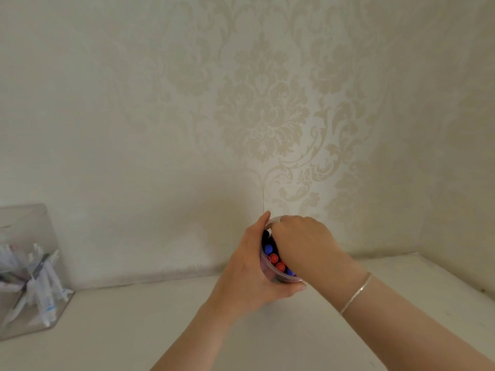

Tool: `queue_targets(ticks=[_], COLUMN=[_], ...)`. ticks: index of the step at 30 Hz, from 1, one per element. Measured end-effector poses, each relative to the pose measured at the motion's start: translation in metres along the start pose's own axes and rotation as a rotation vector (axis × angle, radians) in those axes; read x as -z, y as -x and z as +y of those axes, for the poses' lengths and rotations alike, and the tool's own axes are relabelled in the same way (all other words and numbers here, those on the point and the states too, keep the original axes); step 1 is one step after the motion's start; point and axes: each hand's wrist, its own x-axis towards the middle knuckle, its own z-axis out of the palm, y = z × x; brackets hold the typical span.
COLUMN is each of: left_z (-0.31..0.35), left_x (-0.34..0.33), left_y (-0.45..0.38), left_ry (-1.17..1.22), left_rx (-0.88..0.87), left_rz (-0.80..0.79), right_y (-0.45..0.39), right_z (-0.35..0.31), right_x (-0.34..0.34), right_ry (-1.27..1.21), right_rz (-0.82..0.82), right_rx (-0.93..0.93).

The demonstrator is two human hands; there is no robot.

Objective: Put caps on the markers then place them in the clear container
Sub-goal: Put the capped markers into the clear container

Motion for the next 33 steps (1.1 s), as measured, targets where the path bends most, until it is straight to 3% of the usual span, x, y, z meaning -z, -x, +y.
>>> queue_targets(ticks=[4,9,13,16,18,21,22,25,33], left_z=[-0.001,-0.005,-0.006,-0.009,-0.009,-0.008,-0.007,-0.005,-0.006], left_x=[0.002,0.000,0.005,0.008,0.008,0.007,0.006,0.006,0.009], left_y=[0.003,0.005,0.006,0.007,0.007,0.006,0.006,0.005,0.002], left_ry=[-0.009,-0.003,-0.003,0.003,-0.002,-0.018,-0.023,-0.036,-0.086], left_rx=[0.006,0.012,0.039,0.054,0.048,0.032,0.025,0.001,-0.103], left_rz=[-0.004,0.034,0.052,0.061,0.052,0.042,0.043,0.047,0.078], right_y=[-0.003,0.004,0.000,-0.005,-0.008,-0.006,-0.005,-0.005,-0.005], right_z=[0.003,-0.005,0.006,0.022,0.031,0.036,0.037,0.040,0.037], right_x=[0.003,-0.003,-0.020,-0.035,-0.033,-0.025,-0.029,-0.038,-0.040], right_ry=[0.004,0.053,0.045,-0.121,-0.459,-1.305,-1.488,-1.632,-1.554], right_rz=[0.055,0.117,0.458,0.672,0.503,-0.130,-0.233,-0.232,-0.161], right_rx=[-0.096,0.010,0.110,0.084,-0.113,-0.235,-0.230,-0.234,-0.260])
